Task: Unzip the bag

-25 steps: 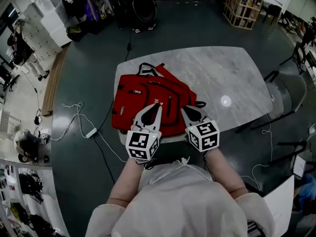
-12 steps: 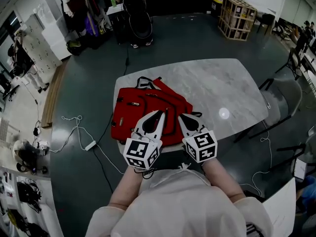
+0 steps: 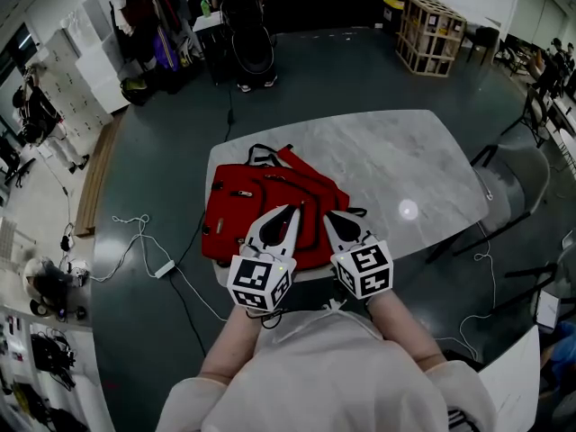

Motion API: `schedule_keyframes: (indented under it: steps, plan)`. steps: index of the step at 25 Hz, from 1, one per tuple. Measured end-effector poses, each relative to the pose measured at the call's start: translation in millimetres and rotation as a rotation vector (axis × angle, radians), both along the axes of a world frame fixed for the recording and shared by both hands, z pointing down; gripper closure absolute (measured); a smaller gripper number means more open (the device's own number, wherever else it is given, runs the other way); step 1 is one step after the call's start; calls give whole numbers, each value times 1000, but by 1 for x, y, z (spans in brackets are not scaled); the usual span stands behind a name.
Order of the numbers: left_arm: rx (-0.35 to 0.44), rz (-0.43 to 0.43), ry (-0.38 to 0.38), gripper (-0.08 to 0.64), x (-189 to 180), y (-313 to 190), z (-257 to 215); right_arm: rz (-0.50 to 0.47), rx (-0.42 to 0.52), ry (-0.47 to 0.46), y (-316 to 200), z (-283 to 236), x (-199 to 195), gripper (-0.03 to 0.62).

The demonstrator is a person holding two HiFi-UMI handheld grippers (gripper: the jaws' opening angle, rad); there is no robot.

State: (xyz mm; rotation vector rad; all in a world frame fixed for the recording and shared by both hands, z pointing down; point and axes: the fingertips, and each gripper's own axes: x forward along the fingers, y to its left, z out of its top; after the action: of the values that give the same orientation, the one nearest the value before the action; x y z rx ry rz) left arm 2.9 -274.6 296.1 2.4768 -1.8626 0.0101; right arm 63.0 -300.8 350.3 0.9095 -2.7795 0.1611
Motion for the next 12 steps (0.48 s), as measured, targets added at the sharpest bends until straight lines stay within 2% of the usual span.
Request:
schedule_keyframes:
  steps: [5, 12]
  plan:
    - [-12, -9, 0, 537, -5, -1, 3, -8, -2, 0, 0, 1, -5, 565]
    - [-18, -25, -6, 537, -9, -2, 7, 13, 29, -45, -2, -8, -2, 565]
